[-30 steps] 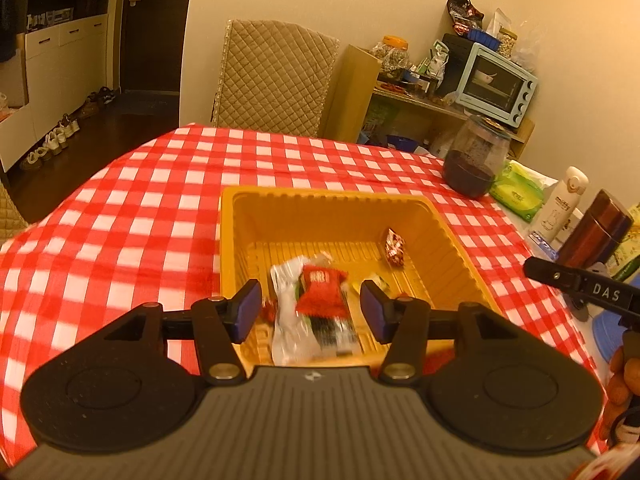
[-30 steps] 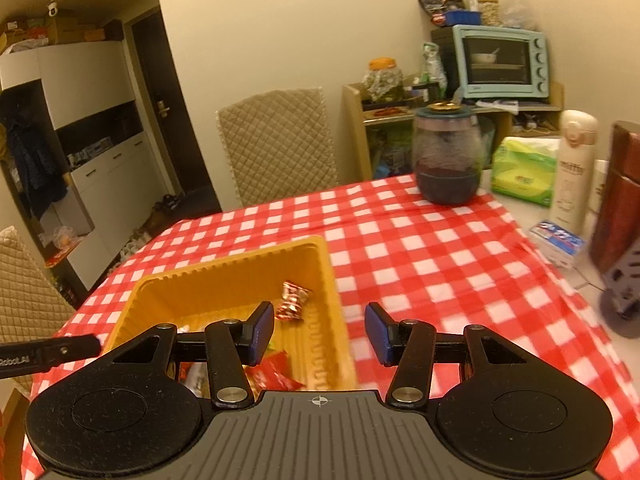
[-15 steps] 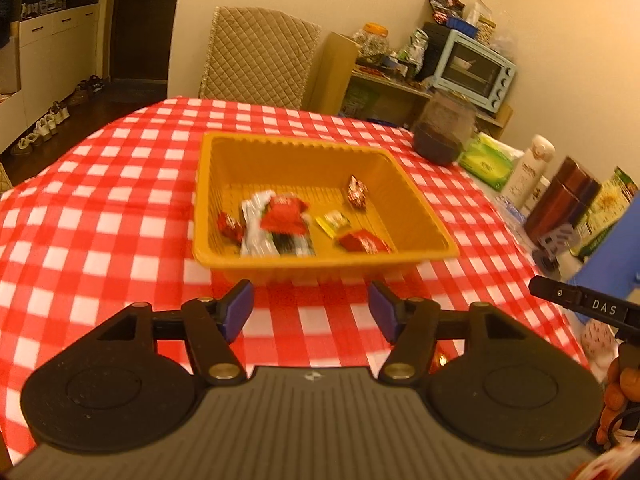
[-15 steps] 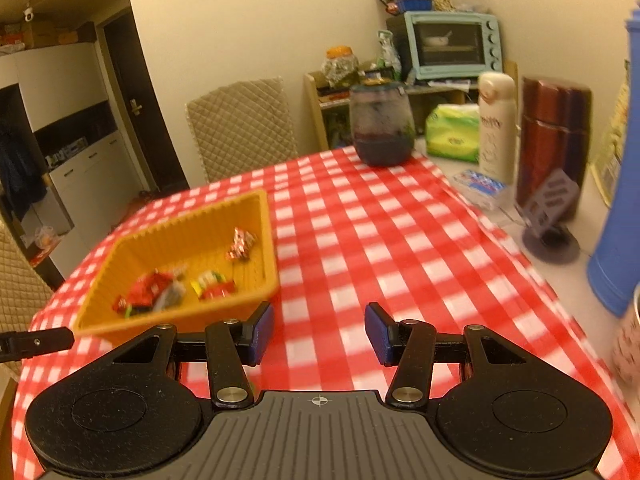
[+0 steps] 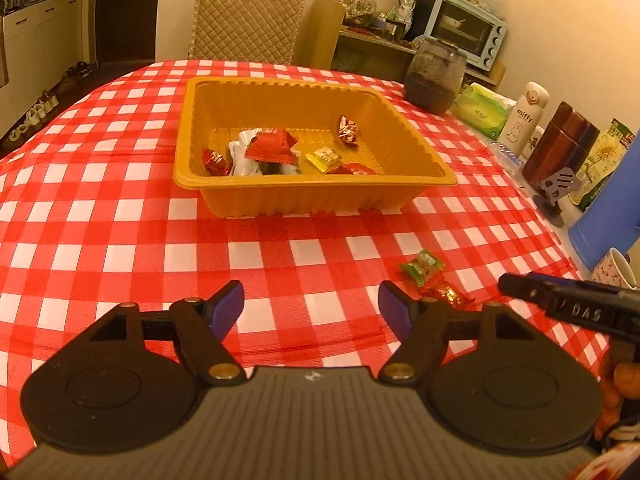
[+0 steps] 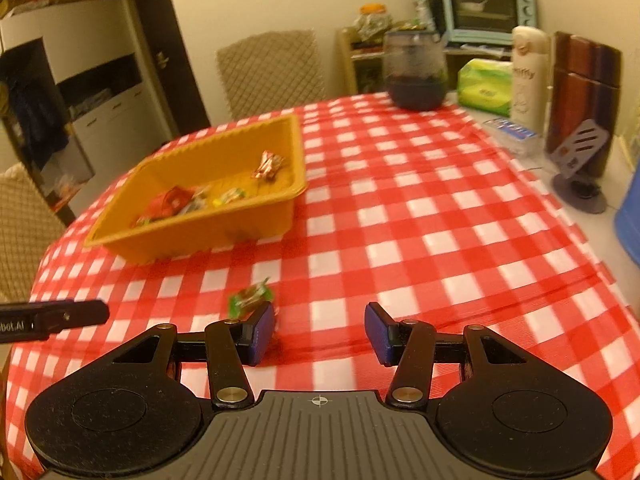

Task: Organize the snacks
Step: 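Grasp the orange-wrapped candy with the right tool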

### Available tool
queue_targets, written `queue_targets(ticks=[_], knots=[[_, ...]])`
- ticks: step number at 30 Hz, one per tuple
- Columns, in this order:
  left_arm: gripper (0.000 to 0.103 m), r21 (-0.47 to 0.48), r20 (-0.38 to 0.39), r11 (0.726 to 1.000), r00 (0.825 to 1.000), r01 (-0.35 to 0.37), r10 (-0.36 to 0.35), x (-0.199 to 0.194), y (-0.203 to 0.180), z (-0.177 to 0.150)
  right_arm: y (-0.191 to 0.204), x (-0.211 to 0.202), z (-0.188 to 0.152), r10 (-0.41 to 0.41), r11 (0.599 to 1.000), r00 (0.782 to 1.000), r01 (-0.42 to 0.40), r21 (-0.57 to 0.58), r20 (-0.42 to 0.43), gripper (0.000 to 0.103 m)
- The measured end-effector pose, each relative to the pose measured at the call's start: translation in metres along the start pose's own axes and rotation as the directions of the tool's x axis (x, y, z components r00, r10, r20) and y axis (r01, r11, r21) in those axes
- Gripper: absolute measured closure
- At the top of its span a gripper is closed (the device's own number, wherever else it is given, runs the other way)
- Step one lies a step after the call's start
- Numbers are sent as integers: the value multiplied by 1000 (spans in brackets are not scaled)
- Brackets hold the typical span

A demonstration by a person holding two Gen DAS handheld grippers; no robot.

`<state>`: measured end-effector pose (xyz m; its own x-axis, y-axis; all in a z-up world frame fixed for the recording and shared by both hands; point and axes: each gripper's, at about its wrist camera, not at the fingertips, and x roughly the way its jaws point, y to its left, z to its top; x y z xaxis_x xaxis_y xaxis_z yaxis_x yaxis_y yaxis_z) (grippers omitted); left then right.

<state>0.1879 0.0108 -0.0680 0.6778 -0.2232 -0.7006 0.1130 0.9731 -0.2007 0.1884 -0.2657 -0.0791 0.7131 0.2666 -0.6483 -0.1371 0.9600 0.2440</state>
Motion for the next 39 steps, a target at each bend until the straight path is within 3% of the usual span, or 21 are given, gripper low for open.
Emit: queue_targets(ticks=[15,22,25,32,39], knots=[[26,46,-16,997,998,-64,65,18,3,-4,34,46,-12,37,992,997,-44,-121,-66,53],[25,42,-20,997,998,-61,61,22,3,-3,41,60,-14,13,988,996,-26,-153,-87,69],[25,55,-25,997,999,-45,46,24,0,-4,42,60,-15,-2,986,996,-13,-165,-88,74],[25,92,-37,996,999,-21,25,30,-12,-5,38,52,-16,3,990,995,-16,-140,-96,76],[25,155,-45,987,998,44,-38,40,-35,-1,19,34,-12,-43,996,997,38,-75,-68,76]])
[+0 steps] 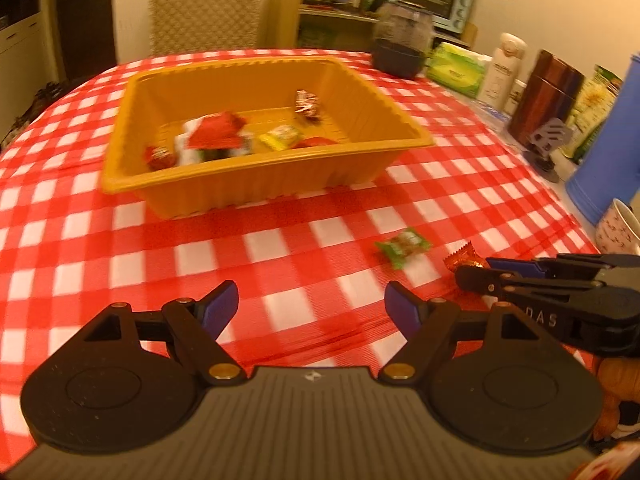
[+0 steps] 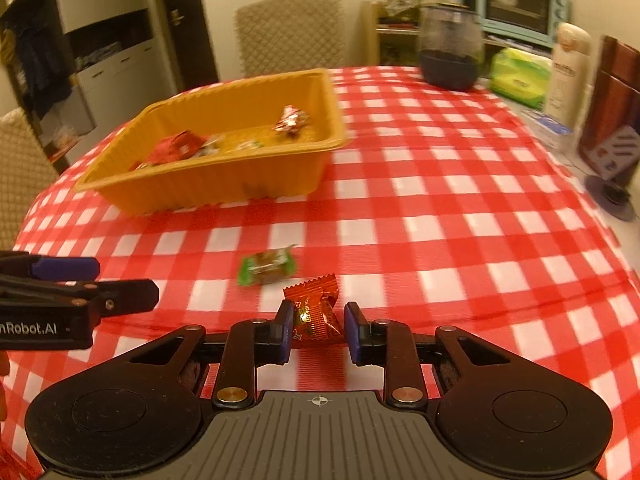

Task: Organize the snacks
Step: 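Grasp the orange-wrapped candy with the right tool, then grasp the green-wrapped candy with left tool while right tool holds the orange candy, then carry the green and orange candies with both tools over the orange tray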

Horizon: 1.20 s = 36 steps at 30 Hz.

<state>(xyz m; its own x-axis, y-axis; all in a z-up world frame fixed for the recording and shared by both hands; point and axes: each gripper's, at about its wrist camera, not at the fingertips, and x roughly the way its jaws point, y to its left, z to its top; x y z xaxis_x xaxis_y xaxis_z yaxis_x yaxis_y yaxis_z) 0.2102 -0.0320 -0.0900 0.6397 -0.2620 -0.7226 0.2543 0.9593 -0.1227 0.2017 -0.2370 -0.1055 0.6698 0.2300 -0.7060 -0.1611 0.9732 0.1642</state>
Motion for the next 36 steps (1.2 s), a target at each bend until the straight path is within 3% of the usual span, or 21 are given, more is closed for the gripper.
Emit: queue_targets(ticks=[4,7,12,19,26,30,34,36], knots=[[27,83,15,996,999,41,-42,13,-17,7,-18,-7,2,-33,997,999,32,77,11,76],[35,130,9,990,998,59,-60,25,-26,9,-31,-10,4,-45,990,999,43,136,12,76],[39,196,11,978,997,76,-79,42,-40,9,-40,-12,5,-53,984,998,51,169,13,76],[54,204,13,977,997,69,-73,61,-42,10,-44,-11,6,-41,976,999,37,214,10,76],[55,244,18,967,997,72,-79,68,-51,14,-43,-8,9,-30,974,999,26,223,14,76],[60,252,20,965,996,75,-83,71,-55,16,-45,-7,9,-31,973,999,27,231,12,76],[79,261,13,962,996,84,-90,70,-58,16,-45,-7,10,-32,970,999,28,240,10,76],[83,260,7,962,996,83,-88,67,-59,16,-44,-7,12,-29,971,1000,25,239,13,76]])
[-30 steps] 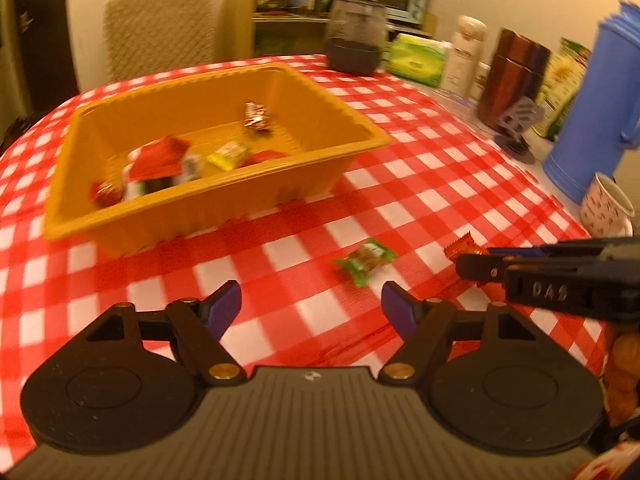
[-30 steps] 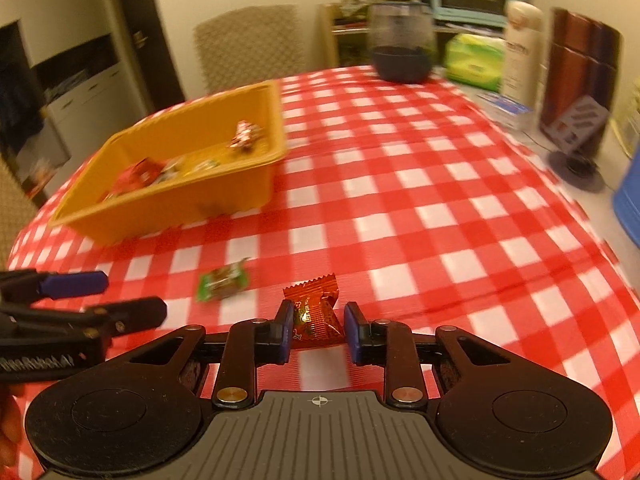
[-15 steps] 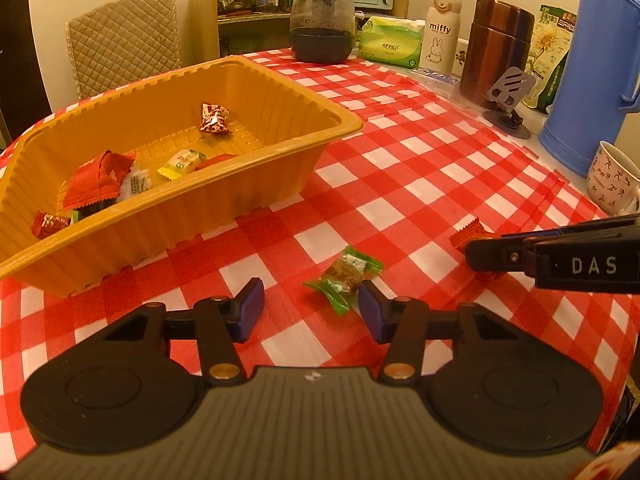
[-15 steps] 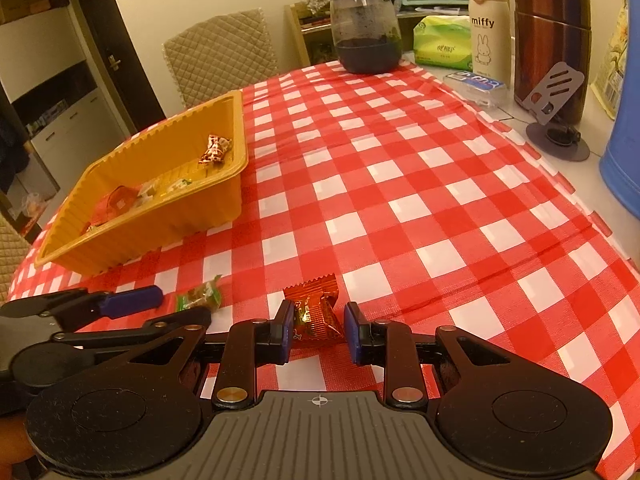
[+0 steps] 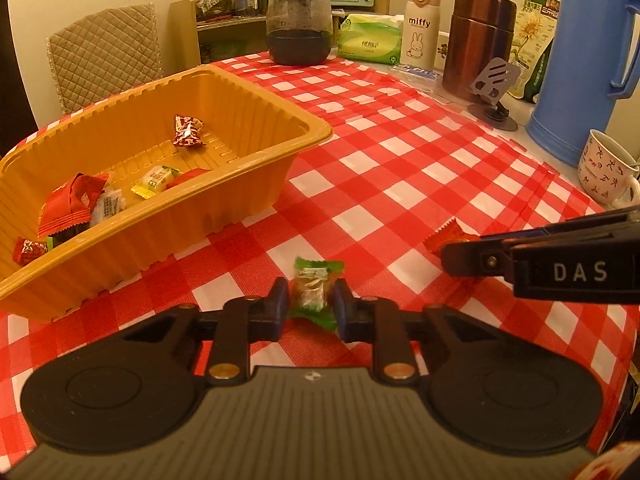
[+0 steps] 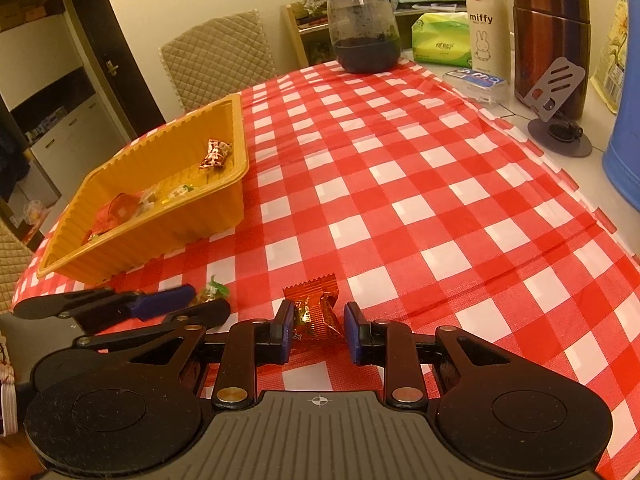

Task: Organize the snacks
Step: 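Carry the green and orange candies with both tools over the orange tray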

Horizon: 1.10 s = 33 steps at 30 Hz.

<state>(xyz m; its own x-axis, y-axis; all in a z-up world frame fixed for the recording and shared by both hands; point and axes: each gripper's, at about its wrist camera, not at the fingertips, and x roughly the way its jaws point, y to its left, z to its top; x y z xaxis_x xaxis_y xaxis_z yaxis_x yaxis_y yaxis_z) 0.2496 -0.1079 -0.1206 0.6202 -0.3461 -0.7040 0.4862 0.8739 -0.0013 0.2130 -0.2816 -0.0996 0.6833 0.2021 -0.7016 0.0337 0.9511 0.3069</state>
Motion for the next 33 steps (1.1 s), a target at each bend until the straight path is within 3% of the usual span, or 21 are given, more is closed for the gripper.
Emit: queue_targets(ticks=[13,23,33], knots=[[84,-138,4,990,999,-34,35,-45,16,-2,26,-17,9,42,998,998,-40,-38,51,76],[84,-204,51,975,993,-92,105,-99,34,6,67,-29,11,120,985,989,-108,-136,81,76],[84,-255,72,961,989,-104,126,-122,50,5,98,-37,18,165,970,980,-142,-196,108,76]])
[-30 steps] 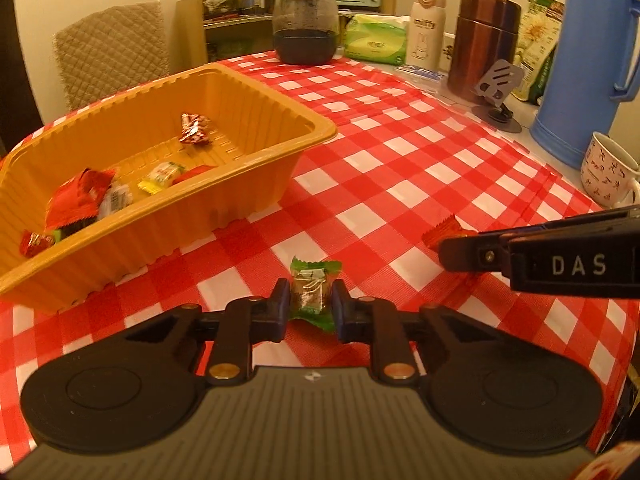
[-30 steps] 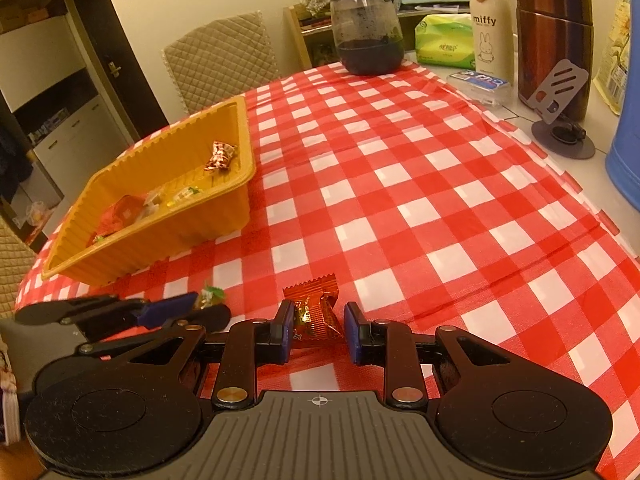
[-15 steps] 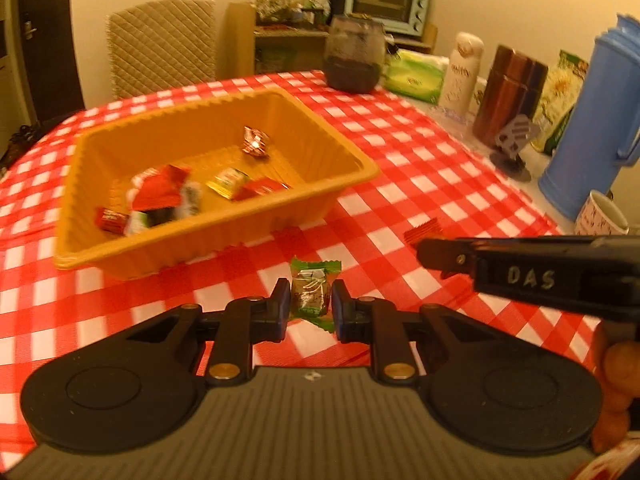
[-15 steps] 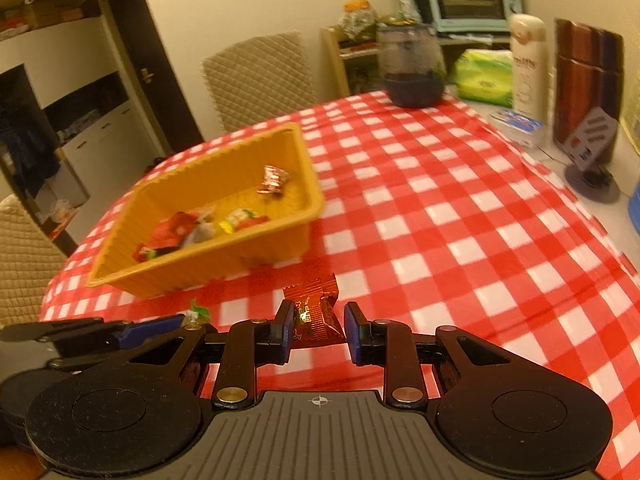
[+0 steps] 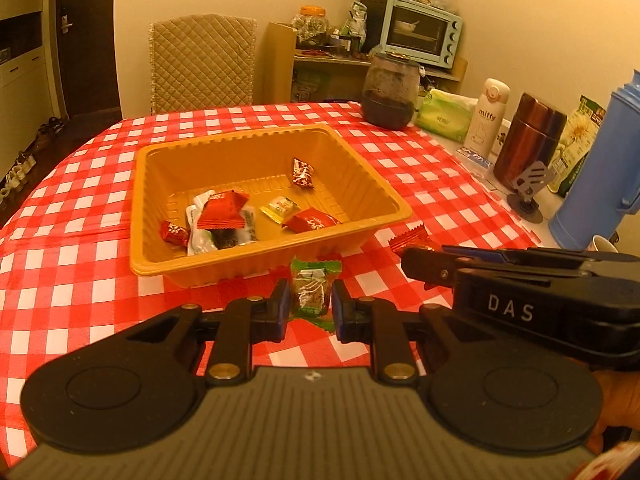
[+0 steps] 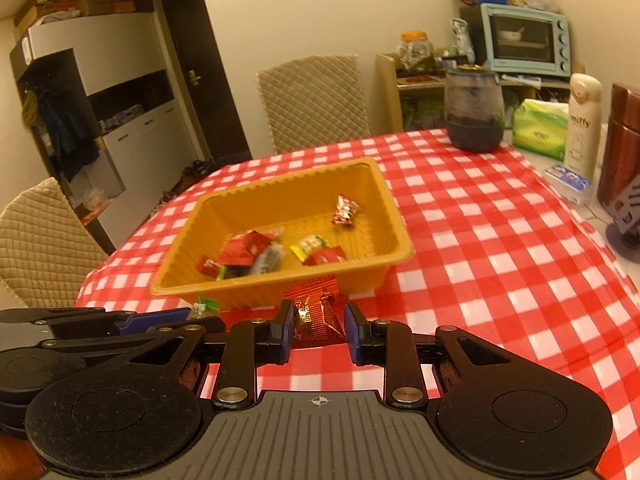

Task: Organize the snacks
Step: 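Carry the green and orange candies with both tools over the orange tray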

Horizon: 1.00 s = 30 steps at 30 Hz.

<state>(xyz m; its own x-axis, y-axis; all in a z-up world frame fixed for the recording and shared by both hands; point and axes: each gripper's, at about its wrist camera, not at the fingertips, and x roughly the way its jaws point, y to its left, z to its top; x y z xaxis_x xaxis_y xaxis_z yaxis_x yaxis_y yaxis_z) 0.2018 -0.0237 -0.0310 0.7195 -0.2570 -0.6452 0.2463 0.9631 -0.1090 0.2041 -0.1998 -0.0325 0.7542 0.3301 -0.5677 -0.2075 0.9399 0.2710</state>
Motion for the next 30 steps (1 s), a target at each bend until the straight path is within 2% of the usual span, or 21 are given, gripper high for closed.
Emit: queue_targets(ticks=[8,18,30], knots=[[84,-27,18,1000,1000,-3,4,-7,17,9,10,3,14,12,999,1000,-11,-40,23,76],[84,-56,52,998,998,-16,19,3,39,43,10,21,53,22,998,997,-17,-65,71,76],[84,-75,46,995,997,-66,69,40,73,76,9,75,98,29,997,998,-25,-71,62,76]])
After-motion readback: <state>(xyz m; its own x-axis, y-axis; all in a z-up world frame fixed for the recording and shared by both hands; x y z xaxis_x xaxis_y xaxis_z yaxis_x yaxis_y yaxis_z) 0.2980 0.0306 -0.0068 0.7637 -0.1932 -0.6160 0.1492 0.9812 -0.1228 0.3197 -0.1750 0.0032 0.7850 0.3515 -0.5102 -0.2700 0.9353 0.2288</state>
